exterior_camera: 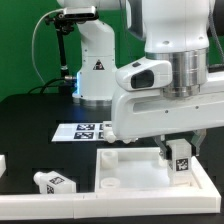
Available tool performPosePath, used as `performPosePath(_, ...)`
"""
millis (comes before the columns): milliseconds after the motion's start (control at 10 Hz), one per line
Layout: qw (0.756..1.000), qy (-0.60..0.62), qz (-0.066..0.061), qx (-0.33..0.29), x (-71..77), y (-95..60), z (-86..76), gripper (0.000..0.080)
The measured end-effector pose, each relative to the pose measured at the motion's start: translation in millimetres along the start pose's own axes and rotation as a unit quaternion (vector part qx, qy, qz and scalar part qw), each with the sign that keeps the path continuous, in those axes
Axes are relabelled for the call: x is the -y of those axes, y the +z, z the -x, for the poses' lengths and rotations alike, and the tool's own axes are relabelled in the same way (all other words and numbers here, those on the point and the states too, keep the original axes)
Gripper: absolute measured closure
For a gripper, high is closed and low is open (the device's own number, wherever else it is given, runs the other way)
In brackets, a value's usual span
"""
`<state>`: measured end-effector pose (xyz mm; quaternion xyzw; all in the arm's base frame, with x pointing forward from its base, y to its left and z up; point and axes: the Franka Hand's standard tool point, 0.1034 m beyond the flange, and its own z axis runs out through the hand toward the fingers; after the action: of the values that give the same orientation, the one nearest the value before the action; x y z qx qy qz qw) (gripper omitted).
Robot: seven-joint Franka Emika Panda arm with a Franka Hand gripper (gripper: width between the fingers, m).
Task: Assemble one leg
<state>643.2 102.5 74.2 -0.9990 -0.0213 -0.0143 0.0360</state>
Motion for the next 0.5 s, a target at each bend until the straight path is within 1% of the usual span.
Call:
performPosePath(100,0.999,0.041,0.000,0.000,0.1,0.0,-0.1,0.0513)
performPosePath(200,0.992,0.128,-0.004,-0.007,1.8,0.1,-0.8,0.0513)
performPosePath(300,0.977,0.212,-0.004,-0.006,4.5,-0.6,-0.5,0.0513)
performPosePath(400,0.955,0.295,-0.004,-0.004,5.2,0.1,0.4,0.0513)
performPosePath(500,0.927,0.376,-0.003,-0.003,6.1,2.1,1.0,0.0513)
